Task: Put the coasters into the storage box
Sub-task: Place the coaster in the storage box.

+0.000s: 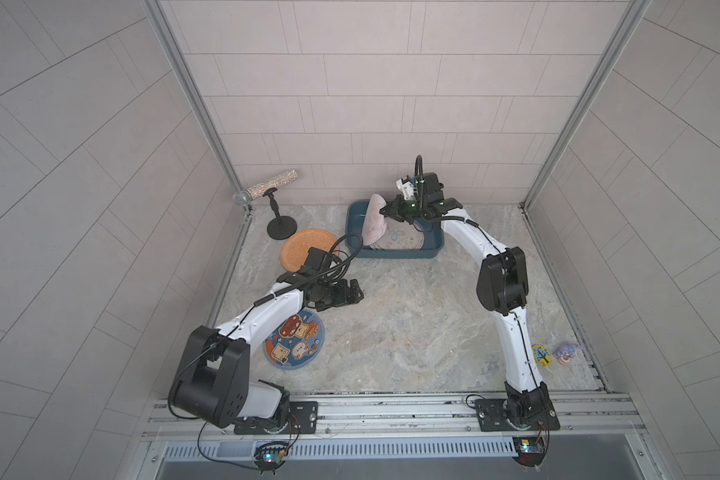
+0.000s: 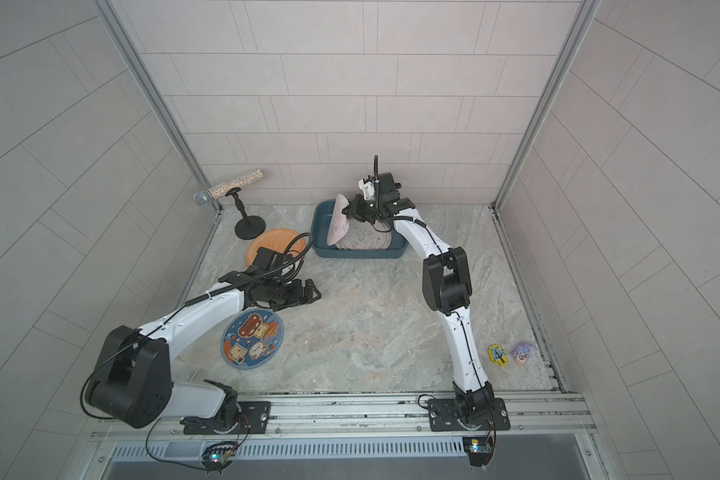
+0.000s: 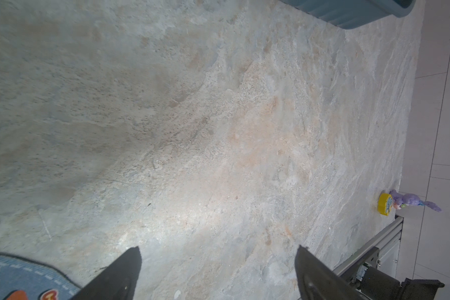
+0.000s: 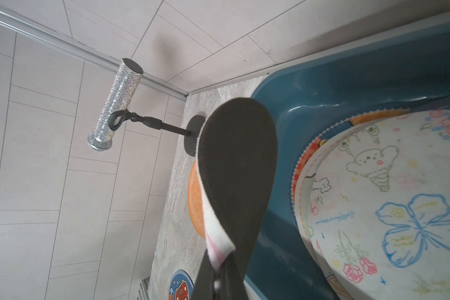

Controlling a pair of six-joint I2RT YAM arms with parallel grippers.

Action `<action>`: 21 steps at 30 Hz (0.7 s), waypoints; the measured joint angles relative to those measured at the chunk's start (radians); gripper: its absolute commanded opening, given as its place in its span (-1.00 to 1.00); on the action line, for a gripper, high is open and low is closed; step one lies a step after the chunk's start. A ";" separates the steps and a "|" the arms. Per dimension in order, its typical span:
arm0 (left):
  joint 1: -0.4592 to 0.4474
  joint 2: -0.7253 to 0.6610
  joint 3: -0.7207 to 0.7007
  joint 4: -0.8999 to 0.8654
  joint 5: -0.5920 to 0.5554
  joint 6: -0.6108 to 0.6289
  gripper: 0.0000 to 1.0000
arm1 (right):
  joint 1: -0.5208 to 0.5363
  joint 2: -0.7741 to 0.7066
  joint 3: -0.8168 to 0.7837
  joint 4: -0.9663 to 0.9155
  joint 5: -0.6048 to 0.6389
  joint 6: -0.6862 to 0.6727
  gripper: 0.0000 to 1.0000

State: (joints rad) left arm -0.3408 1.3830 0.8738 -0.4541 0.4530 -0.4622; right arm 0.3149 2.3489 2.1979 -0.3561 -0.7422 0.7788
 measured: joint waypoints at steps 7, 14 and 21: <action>0.026 -0.045 -0.013 -0.037 -0.041 0.008 0.97 | -0.048 0.065 0.034 -0.122 0.076 -0.039 -1.00; 0.048 -0.066 -0.029 -0.077 -0.089 0.007 0.99 | -0.099 0.115 0.073 -0.286 0.176 -0.121 -0.26; 0.095 -0.114 -0.031 -0.128 -0.175 -0.005 0.99 | -0.105 0.113 0.111 -0.359 0.231 -0.200 0.33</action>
State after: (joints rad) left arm -0.2462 1.2690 0.8429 -0.5819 0.2775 -0.4675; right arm 0.2096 2.4622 2.3085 -0.7147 -0.5114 0.5785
